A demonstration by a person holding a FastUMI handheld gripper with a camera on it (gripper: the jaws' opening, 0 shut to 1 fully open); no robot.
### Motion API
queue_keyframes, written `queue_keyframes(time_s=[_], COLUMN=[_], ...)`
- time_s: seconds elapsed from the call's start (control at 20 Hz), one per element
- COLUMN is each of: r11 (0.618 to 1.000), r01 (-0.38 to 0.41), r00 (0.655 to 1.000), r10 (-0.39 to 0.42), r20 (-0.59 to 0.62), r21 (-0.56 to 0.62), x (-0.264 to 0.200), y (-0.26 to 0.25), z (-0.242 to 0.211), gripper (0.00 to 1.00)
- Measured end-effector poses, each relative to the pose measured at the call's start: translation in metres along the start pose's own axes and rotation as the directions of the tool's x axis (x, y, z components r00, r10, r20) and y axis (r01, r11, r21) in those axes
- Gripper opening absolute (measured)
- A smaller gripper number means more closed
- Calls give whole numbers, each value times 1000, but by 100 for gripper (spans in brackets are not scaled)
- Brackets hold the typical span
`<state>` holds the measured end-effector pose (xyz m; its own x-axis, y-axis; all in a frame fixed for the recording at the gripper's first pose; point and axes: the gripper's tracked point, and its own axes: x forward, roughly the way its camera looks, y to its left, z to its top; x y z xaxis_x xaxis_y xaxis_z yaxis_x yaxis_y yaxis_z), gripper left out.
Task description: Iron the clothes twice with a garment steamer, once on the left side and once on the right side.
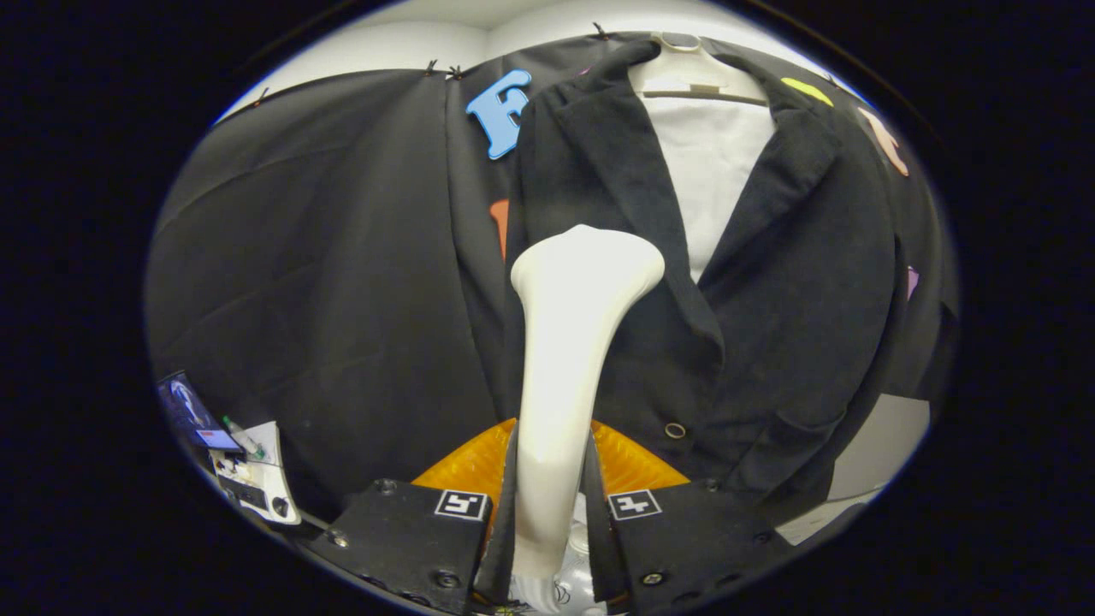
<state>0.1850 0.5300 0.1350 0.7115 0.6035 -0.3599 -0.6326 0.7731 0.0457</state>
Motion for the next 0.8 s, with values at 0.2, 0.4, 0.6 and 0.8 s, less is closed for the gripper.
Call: queue_keyframes(time_s=[0.2,0.4,0.6,0.8], r11=[1000,1000,999,999], r01=[-4,-1,8,8], r00=[999,997,994,990], r10=[5,3,-4,-2], r20=[-40,-73,-105,-138], r21=[11,27,42,47], x=[4,7,11,14], y=[-1,-7,-15,-21], z=[-21,-40,-62,-84], gripper=[38,38,38,38])
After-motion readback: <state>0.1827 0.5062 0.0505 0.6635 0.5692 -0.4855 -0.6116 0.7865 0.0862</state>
